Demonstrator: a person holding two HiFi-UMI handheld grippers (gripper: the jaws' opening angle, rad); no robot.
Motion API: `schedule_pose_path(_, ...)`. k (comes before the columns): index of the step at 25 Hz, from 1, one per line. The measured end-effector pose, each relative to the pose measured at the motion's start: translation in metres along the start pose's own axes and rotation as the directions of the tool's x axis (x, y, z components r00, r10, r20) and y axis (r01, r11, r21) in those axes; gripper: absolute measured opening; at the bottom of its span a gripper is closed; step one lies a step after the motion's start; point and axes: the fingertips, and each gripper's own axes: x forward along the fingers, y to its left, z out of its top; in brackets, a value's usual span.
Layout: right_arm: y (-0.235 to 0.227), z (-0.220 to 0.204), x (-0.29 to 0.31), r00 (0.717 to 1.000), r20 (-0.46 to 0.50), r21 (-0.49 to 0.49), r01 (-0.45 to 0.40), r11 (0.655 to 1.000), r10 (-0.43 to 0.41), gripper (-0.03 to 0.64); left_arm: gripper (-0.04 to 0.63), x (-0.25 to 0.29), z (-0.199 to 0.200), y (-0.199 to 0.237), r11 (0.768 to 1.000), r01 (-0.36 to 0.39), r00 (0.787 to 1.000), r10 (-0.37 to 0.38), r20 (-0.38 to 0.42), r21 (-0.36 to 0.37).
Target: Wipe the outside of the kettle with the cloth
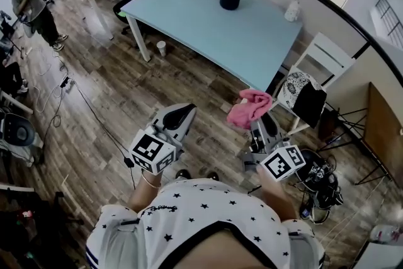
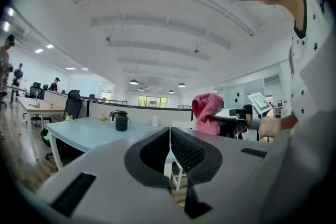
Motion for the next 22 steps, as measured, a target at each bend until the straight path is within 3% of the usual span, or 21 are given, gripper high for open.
schedule_pose_path(12, -0.041, 0.022, -0.034, 0.999, 0.031, 0.037, 0.027, 0.999, -0.028, 0.080, 0.031, 0.037, -0.002, -0.043, 0.999, 0.035, 0.999, -0.035, -0.021, 0.027)
schedule_pose_path(22, -0.068, 0.022, -0.025, 0.997, 0.024, 0.056, 0.078, 0.995, -0.079, 0.080, 0.031, 0.071, -0.008, -0.030, 0.997, 0.074, 0.997, -0.074, -0.020, 0.010)
